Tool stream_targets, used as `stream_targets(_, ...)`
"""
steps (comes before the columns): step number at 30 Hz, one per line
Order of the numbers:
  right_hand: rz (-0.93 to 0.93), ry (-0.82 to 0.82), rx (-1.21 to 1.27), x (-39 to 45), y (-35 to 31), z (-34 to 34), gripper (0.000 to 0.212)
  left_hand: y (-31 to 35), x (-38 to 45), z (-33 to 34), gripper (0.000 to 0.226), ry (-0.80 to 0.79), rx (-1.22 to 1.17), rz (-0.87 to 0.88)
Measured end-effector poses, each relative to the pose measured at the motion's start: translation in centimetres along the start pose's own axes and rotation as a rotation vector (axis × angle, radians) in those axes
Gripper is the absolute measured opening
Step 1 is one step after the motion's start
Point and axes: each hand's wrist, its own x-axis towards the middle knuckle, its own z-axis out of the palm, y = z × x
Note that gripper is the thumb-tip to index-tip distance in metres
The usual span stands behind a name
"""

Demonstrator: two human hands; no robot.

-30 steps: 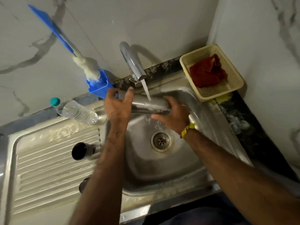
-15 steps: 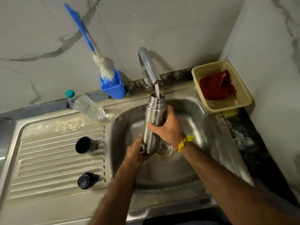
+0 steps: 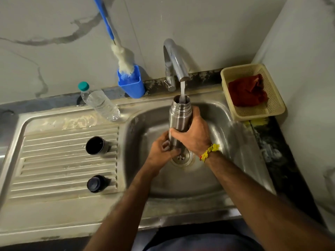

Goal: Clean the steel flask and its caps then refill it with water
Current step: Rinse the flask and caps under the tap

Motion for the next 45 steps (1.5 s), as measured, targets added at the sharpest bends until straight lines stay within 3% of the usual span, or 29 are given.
stream_targets(3, 0.059, -0.027, -0.027, -0.4, 0.7, 0.3, 0.070, -1.3, 0.2, 0.3, 0.058, 0.040, 0.235, 0.019)
stream_targets(7, 0.065, -0.036, 0.065, -0.5, 0.6, 0.5, 0.070, -1.9, 0.6, 0.5, 0.065, 0.258, 0.325, 0.060)
stream_targets(11, 0.098, -0.073, -0.008, 0.0, 0.6, 0.1, 0.072, -1.4, 0.8, 0.8, 0.058, 0.188, 0.375, 0.002)
stream_targets(14, 0.053, -0.046, 0.012, 0.1, 0.3, 0.1, 0.071, -1.2, 1.0, 0.5, 0.063, 0.232, 0.383, 0.031)
stream_targets(18, 0.101, -0.118, -0.032, 0.5, 0.7, 0.0, 0.067, 0.2, 0.3, 0.9, 0.067, 0.162, 0.411, -0.072)
stream_targets(22, 0.550, 0.009, 0.425, 0.2, 1.5, -0.7, 0.053, 2.0, -2.0, 0.9, 0.082, 0.189, 0.562, -0.031)
stream_targets(25, 0.878, -0.139, 0.702, -0.8, 1.5, -1.5, 0.042, 5.3, -3.5, 1.1, 0.087, 0.232, 0.812, 0.029)
stream_targets(27, 0.954, -0.219, 0.880, -2.3, 1.0, -1.2, 0.033, 7.9, -4.3, 1.5, 0.081, 0.290, 0.973, 0.059)
stream_targets(31, 1.058, -0.162, 1.235, -4.1, 0.4, -0.4, 0.028, 11.3, -5.3, 3.0, 0.080, 0.358, 1.132, 0.133)
stream_targets(39, 1.070, -0.041, 1.367, -6.7, -0.8, -3.0, 0.033, 13.6, -6.9, 6.8, 0.085, 0.257, 1.317, 0.276)
stream_targets(42, 1.020, -0.056, 1.278, -7.2, -0.4, -3.8, 0.034, 13.6, -7.5, 7.4, 0.086, 0.246, 1.292, 0.223)
stream_targets(45, 0.862, -0.078, 1.036, -7.4, -0.7, -5.1, 0.033, 12.4, -8.6, 5.5, 0.083, 0.262, 1.217, 0.110)
